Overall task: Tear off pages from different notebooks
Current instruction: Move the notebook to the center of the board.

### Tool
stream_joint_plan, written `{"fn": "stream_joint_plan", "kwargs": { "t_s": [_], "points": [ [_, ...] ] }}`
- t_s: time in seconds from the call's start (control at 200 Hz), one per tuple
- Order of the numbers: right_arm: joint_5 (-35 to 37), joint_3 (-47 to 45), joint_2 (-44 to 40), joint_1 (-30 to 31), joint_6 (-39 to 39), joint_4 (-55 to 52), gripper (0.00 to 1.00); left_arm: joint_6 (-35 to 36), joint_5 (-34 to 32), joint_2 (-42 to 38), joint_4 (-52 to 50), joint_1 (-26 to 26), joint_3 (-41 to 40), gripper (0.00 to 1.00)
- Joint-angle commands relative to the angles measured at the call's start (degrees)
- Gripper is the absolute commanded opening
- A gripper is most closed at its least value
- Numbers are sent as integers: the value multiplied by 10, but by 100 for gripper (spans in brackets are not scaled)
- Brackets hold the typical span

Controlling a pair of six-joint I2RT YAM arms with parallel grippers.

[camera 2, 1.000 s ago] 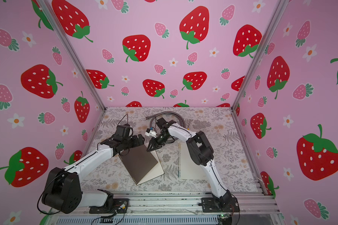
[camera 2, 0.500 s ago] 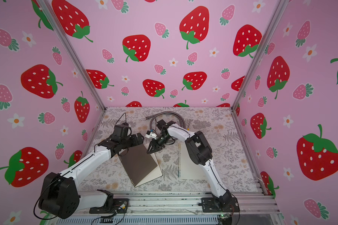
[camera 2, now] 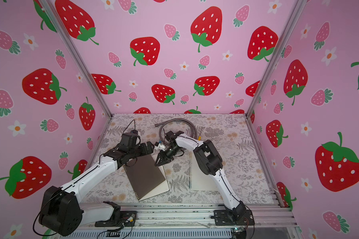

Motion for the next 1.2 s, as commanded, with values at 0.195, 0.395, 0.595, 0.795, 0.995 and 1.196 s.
{"fn": "stream_joint_plan", "kwargs": {
  "t_s": [0.195, 0.395, 0.595, 0.795, 0.995, 1.196],
  "points": [
    [-59, 50, 15, 4, -17, -7, 36, 1, -27, -26, -4, -2, -18, 100],
    [-88, 62, 29, 4, -24, -9, 37, 0, -33, -43, -8, -2, -31, 100],
    [-93, 111, 61, 11, -30, -34, 36, 0, -34, -46, -11, -2, -28, 98],
    [-86, 122, 77, 14, -29, -41, 35, -6, -34, -57, -6, -2, -37, 95],
    [-56, 113, 78, 16, -42, -59, 35, -9, -44, -74, -7, -2, -52, 92],
    [-12, 79, 66, 16, -54, -69, 34, -21, -89, -94, -40, -2, -68, 91]
  ]
}}
